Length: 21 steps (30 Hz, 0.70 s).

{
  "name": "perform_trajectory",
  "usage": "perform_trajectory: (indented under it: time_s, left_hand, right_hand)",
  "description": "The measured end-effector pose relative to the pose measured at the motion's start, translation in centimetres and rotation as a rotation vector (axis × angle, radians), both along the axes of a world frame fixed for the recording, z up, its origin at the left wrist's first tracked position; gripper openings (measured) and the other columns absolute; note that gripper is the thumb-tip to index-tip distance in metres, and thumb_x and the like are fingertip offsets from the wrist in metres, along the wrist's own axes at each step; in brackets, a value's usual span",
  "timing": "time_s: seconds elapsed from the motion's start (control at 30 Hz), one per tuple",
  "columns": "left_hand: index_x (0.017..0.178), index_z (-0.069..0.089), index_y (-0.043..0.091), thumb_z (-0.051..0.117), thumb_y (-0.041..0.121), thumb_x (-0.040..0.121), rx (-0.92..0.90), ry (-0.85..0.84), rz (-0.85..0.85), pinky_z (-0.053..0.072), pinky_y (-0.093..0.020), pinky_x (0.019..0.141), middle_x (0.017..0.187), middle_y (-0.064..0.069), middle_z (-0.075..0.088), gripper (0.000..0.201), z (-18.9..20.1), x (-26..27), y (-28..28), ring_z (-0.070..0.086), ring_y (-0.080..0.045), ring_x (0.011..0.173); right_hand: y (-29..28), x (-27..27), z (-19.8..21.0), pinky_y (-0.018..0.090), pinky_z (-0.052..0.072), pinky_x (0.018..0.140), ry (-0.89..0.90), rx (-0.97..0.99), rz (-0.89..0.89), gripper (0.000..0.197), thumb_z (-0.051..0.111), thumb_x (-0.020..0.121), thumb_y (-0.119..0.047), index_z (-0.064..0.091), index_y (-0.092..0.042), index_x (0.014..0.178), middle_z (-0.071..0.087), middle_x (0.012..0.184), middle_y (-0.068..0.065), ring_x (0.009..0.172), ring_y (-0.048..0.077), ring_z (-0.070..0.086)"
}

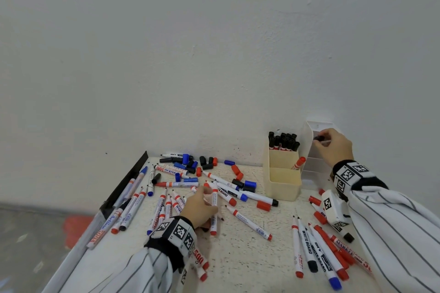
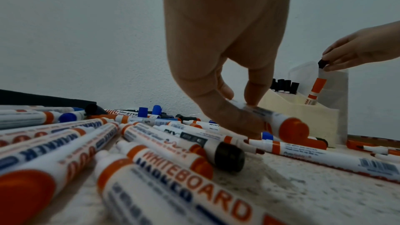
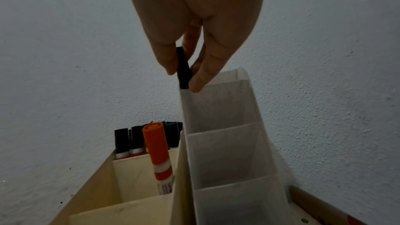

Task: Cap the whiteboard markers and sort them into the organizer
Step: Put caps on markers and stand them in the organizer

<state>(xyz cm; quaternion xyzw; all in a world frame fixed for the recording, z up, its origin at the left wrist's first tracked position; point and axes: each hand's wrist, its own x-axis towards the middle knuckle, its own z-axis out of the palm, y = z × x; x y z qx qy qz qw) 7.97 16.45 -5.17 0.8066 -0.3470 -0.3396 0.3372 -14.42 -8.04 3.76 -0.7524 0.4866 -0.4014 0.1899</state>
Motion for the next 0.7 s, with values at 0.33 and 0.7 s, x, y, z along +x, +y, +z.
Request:
perform_trajectory:
  time_s: [0.33,0.7]
  left_hand:
    - [0.138,0.035,0.014,0.038,0.025,0.098,-0.052,-0.041,0.069,0.046,-0.017,0.061,0.098,0.004,0.054,0.041,-0.2,0.4,0.9,0.055,-0.008,0.075]
    - [0.118,0.053,0.008,0.034,0.024,0.099,-0.088,-0.114,0.116,0.034,-0.019,0.055,0.074,0.005,0.048,0.031,-0.2,2.0,3.5,0.043,-0.006,0.062]
  right_hand:
    - [6.5,3.8,-2.1,0.016,0.032,0.06,0.073,-0.136,0.173,0.004,0.057,0.085,-0.01,0.054,-0.012,0.084,0.051,0.08,0.0,0.075,0.016,0.048]
    - [10.6,6.6,-9.0,0.02,0.044,0.088,0.866,0.399,0.376,0.035,0.055,0.086,-0.007,0.051,-0.016,0.12,0.055,0.116,0.002,0.101,0.015,0.053]
